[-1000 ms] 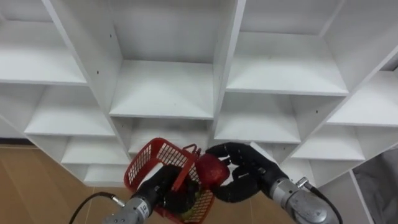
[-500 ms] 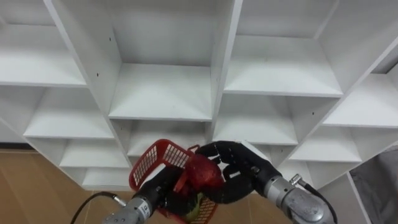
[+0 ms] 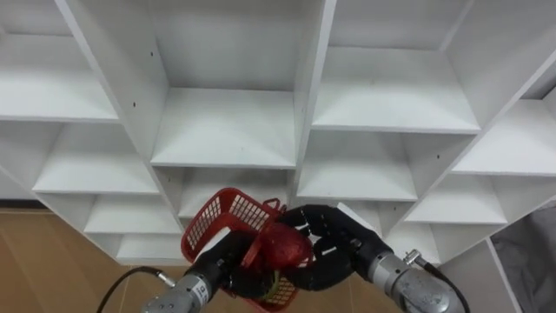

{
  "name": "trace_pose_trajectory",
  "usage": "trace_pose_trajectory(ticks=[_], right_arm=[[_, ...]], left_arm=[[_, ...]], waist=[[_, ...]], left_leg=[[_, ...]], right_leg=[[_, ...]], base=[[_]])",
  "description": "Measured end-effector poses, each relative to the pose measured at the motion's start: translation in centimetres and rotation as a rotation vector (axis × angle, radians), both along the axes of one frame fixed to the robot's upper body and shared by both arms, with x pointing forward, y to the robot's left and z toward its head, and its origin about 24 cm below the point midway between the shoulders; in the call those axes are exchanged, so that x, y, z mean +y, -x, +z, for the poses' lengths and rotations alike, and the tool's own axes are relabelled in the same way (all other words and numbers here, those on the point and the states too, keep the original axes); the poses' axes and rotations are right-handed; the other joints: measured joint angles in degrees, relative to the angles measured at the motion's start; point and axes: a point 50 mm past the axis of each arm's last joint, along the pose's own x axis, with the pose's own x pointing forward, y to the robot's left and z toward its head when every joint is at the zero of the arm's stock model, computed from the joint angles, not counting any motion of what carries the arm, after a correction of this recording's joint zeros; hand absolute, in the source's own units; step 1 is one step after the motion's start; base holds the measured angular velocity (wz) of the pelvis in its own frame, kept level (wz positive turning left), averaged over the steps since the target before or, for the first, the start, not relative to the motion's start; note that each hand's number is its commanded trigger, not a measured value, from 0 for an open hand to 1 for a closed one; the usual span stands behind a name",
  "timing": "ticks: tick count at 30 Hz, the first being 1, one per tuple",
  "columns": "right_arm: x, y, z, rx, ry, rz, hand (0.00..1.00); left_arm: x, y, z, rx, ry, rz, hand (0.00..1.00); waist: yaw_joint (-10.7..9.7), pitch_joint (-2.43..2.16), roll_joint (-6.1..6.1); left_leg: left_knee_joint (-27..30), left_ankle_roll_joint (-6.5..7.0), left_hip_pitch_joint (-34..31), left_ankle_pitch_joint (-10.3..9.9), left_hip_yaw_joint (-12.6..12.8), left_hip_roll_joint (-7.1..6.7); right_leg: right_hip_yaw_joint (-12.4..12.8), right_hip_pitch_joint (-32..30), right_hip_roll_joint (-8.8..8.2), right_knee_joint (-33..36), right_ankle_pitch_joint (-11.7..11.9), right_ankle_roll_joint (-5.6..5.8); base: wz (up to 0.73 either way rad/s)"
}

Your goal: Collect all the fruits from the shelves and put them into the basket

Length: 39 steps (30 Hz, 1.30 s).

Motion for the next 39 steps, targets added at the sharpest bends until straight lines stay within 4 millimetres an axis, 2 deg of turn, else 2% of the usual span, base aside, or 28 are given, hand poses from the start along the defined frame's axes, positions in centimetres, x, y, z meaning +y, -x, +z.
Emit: trace_pose_trajectory(ticks=[11, 16, 27, 33, 39], right_arm=[[-0.3, 0.0, -0.1, 0.0, 0.01, -0.019, 1.0], [-1.0, 0.3, -0.7, 0.016, 0.041, -0.058, 1.0], [-2.0, 0.6, -1.4, 0.037, 0.083, -0.106, 1.0], [-2.2, 0.9, -2.0, 0.064, 0.094, -0.111, 1.0], [-2.5, 1.5, -2.9, 0.102, 0.132, -0.113, 1.0]], left_arm=[[0.4, -0.2, 0.2, -0.011, 0.001, 0.02, 1.0], [1.1, -0.4, 0.3, -0.016, -0.009, 0.037, 1.0], [1.2, -0.4, 0.3, -0.015, -0.011, 0.035, 1.0], [1.2, -0.4, 0.4, -0.016, -0.01, 0.034, 1.0], [1.2, -0.4, 0.4, -0.017, -0.011, 0.035, 1.0]], waist=[[0.0, -0.13, 0.21], [-0.1, -0.17, 0.24], [-0.2, -0.26, 0.22], [-0.2, -0.7, -0.27], [0.0, -0.72, -0.3]], left_leg=[[0.1, -0.05, 0.0, 0.0, 0.1, 0.11], [0.1, -0.06, 0.1, 0.0, 0.2, 0.14], [0.1, -0.06, 0.1, 0.0, 0.2, 0.15], [0.1, -0.06, 0.2, 0.0, 0.2, 0.17], [0.1, -0.06, 0.1, 0.0, 0.2, 0.17]], right_leg=[[0.4, 0.0, 0.2, 0.0, 0.1, -0.11], [0.3, 0.0, 0.2, 0.0, 0.1, -0.12], [0.2, 0.0, 0.18, 0.0, 0.1, -0.14], [0.2, 0.1, 0.18, 0.0, 0.1, -0.14], [0.0, 0.1, 0.12, 0.0, 0.1, -0.16]], base=[[0.0], [0.0], [0.0], [0.0], [0.0]])
